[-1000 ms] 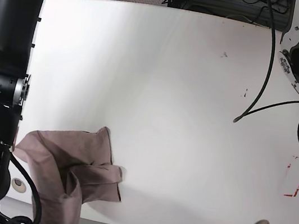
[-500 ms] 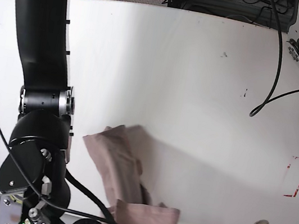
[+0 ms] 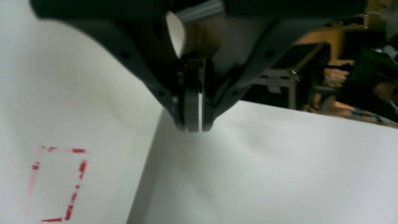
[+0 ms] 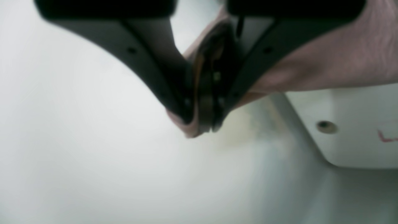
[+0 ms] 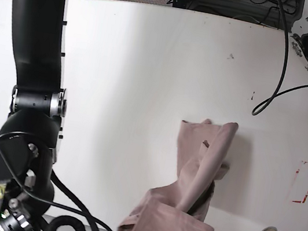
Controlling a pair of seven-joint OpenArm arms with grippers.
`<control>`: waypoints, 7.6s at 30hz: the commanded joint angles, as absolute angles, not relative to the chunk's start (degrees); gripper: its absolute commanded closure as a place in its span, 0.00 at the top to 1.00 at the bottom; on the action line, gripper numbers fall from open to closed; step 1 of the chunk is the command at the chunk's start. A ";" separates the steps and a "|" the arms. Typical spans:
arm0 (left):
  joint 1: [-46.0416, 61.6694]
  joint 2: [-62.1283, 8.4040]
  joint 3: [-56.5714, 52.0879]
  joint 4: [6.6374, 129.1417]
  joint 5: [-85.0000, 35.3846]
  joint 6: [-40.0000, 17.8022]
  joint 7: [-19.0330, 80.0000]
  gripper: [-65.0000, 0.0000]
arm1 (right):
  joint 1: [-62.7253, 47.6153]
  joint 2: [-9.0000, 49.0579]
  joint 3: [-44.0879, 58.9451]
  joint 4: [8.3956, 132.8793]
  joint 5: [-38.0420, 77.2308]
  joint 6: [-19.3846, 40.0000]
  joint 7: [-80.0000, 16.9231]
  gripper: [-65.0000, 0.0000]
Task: Fold the T-shirt properly
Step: 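Lower the shirt and move the left gripper to another shirt edge, then grasp the shirt edge with the left gripper and pull it away from the right gripper, then lift the stretched shirt with both grippers and lay it flat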
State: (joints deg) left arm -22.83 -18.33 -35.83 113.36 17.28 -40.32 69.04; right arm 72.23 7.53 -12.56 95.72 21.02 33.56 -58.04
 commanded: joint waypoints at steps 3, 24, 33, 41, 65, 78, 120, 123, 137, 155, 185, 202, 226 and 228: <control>-22.55 -17.71 -31.08 113.89 16.84 -40.00 67.91 0.23 | 74.77 9.71 -11.91 102.46 21.14 33.19 -56.31 0.00; -9.10 0.48 -17.63 101.85 17.01 -40.00 51.21 0.55 | 52.88 10.95 -2.51 108.00 20.62 33.19 -56.04 0.00; -10.24 4.26 -17.89 95.34 16.84 -40.00 49.63 0.55 | 51.91 11.91 -2.51 107.82 20.62 33.19 -55.96 0.00; -13.76 8.31 -20.53 93.85 16.84 -40.00 47.34 0.55 | 51.91 12.18 -2.51 107.82 20.53 33.19 -55.96 0.00; -26.42 3.65 -25.54 63.25 16.84 -33.10 31.34 0.55 | 49.71 12.35 -0.57 107.74 20.53 33.19 -55.96 0.00; -27.82 2.86 -25.71 54.90 10.33 -33.10 30.46 0.68 | 49.63 12.35 -0.66 107.74 20.53 33.19 -54.37 0.00; -27.56 2.86 -25.71 46.02 -7.87 -25.36 21.85 0.08 | 48.31 13.93 -0.75 107.74 20.53 33.19 -54.37 0.00; -27.56 2.86 -25.71 46.11 -8.04 -25.36 21.85 0.02 | 48.31 13.93 -0.75 107.74 20.53 33.19 -54.37 0.00; -23.16 2.68 -25.71 60.53 -10.68 -25.45 27.38 0.00 | 48.22 17.89 -0.40 107.74 20.44 32.92 -54.37 0.00; -10.33 -10.42 -25.89 92.26 -22.73 -25.36 43.03 0.00 | 33.27 21.14 11.91 107.82 20.44 32.66 -54.55 0.00; -19.38 -11.21 -35.21 99.74 -22.46 -25.36 53.32 0.00 | 31.43 21.14 14.37 94.55 20.44 32.57 -54.46 0.00; -39.52 -11.47 -30.55 105.27 -20.35 -25.36 59.56 0.00 | 60.70 22.81 10.59 66.33 20.88 32.66 -57.89 0.00; -56.75 -17.98 -21.32 102.02 -19.65 -25.63 59.74 0.00 | 74.80 28.09 3.12 59.12 35.74 32.57 -63.87 0.00; -54.20 -19.38 -21.41 103.87 -19.65 -25.63 59.74 0.00 | 70.99 29.76 3.12 59.12 40.31 32.48 -64.04 0.00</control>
State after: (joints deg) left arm -53.23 -18.06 -21.41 101.75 -19.11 -25.52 61.34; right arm 71.26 28.60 2.85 58.39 37.21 32.82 -65.19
